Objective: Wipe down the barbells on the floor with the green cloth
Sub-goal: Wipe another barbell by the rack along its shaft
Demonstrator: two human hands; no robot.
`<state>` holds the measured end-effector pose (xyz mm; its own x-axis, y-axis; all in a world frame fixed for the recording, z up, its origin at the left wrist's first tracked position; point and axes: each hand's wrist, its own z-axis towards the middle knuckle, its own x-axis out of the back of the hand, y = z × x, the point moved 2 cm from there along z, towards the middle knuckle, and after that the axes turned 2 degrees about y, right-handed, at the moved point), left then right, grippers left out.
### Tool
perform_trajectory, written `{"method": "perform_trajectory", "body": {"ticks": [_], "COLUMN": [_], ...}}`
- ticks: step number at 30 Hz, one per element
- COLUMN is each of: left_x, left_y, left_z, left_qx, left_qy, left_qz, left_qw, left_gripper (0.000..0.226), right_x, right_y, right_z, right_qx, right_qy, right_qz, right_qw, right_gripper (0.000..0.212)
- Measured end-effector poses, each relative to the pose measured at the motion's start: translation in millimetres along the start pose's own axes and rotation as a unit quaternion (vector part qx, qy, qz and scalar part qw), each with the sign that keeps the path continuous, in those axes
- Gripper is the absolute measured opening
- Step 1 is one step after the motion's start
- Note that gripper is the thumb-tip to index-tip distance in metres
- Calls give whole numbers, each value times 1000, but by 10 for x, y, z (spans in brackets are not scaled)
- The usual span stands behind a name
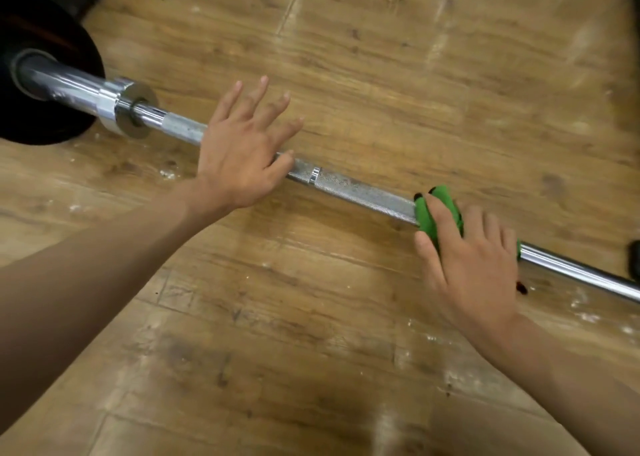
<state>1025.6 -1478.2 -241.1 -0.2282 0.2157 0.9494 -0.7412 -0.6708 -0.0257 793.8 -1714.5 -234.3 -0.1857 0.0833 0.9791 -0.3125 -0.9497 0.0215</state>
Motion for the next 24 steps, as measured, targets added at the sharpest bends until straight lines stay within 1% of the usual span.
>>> {"method": "perform_trajectory", "body": {"ticks": [1, 3, 5, 7, 9, 10, 12, 14, 15, 16, 18, 19, 20, 22, 24], "left_x": [17, 54, 79, 90, 115, 133, 164, 188, 203, 220, 252, 269, 288, 309, 315], "left_y": [16, 44, 47, 63, 83, 95, 123, 151, 162, 168, 175, 189, 193, 205, 226], "left_z": [-15, -67, -133, -193, -262, -305, -413, -537, -592, -639, -720, -756, -799, -901, -1020], "left_qx": [2, 1, -3, -8, -5, -5, -6, -5, -3, -2, -3, -6, -6, -5, -1], "left_qy": [2, 6, 12, 15, 21, 23, 30, 38, 42, 43, 40, 38, 37, 39, 41], "left_qz": [-4, -6, -3, -7, -9, -13, -22, -24, -25, -24, -24, -25, -26, -26, -29], "left_qw": [1000, 1000, 1000, 1000, 1000, 1000, 999, 999, 999, 999, 999, 999, 999, 999, 999], "left_gripper": [59, 59, 59, 58, 57, 57, 57, 57, 57, 57, 57, 57, 58, 59, 59], "right_x": [-9, 8, 27, 20, 74, 93, 69, 85, 129, 168, 136, 147, 166, 205, 197], "right_y": [-137, -499, -754, -782, -764, -775, -777, -790, -813, -834, -859, -906, -961, -1078, -1022], "right_z": [42, 261, 493, 523, 288, 111, -138, -128, -52, 37, 119, 59, -58, -396, -537], "right_qx": [-23, -49, -60, -73, -40, -25, -16, -14, -33, -65, -140, -163, -160, -121, -67], "right_qy": [3, 7, -40, -62, -23, -18, -48, -33, -36, -63, -82, -74, -46, 5, 2], "right_qz": [2, 46, 83, 89, 105, 101, 86, 76, 77, 80, 77, 87, 98, 111, 109], "right_qw": [1000, 998, 994, 991, 993, 994, 995, 996, 996, 993, 984, 980, 981, 986, 992], "right_gripper": [53, 59, 67, 63, 51, 47, 46, 45, 48, 54, 65, 63, 56, 42, 43]}}
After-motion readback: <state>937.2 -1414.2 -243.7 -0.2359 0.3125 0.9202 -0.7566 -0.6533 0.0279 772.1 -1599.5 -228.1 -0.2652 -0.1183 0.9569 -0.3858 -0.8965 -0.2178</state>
